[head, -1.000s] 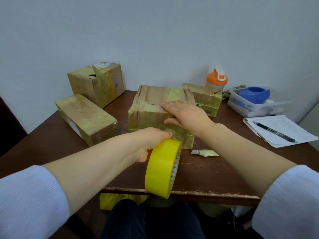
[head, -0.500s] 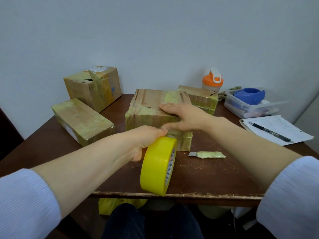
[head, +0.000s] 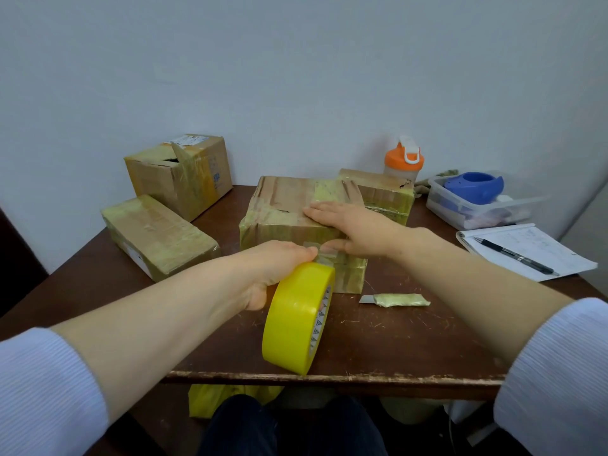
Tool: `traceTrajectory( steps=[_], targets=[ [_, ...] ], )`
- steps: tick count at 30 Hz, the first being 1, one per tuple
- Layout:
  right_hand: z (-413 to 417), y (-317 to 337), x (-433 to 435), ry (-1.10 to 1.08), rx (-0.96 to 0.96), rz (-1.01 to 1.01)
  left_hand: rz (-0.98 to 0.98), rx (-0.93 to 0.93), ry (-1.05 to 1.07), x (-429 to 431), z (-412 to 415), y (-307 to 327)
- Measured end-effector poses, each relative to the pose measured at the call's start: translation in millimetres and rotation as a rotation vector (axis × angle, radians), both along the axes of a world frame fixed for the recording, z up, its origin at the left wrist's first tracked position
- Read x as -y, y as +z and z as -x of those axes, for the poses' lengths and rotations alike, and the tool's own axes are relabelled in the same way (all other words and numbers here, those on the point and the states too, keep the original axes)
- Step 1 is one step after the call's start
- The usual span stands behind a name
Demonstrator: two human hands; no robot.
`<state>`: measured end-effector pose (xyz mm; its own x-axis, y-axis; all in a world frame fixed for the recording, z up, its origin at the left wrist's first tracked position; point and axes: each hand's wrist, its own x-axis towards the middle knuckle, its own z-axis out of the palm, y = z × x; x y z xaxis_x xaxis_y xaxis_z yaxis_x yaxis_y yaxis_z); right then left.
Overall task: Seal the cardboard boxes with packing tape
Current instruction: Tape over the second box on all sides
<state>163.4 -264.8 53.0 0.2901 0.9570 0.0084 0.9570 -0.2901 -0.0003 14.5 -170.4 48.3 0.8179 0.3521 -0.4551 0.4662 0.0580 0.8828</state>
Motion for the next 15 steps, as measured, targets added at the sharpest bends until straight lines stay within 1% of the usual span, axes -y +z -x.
traceTrajectory(
  steps=[4, 9, 11, 14, 15],
  targets=[
    [2.4, -2.1, 1.1, -0.017, 0.024, -0.021, 0.002, 0.018, 0.002, -1.2, 3.0, 3.1],
    [4.7, -2.8, 0.8, -0.014, 0.101, -0.011, -0.010, 0.033, 0.017, -5.5, 7.3, 7.1],
    [5.2, -2.2, 0.4, -0.061, 0.108, -0.032, -0.032, 0.033, 0.016, -6.6, 9.4, 9.8],
    [8.4, -3.1, -3.3, -0.155, 0.245, -0.050, -0.020, 0.055, 0.011, -11.6, 13.1, 16.6],
    [8.9, -3.3, -3.7, -0.182, 0.259, -0.045, -0.004, 0.064, 0.006, -13.3, 14.8, 20.1]
  ],
)
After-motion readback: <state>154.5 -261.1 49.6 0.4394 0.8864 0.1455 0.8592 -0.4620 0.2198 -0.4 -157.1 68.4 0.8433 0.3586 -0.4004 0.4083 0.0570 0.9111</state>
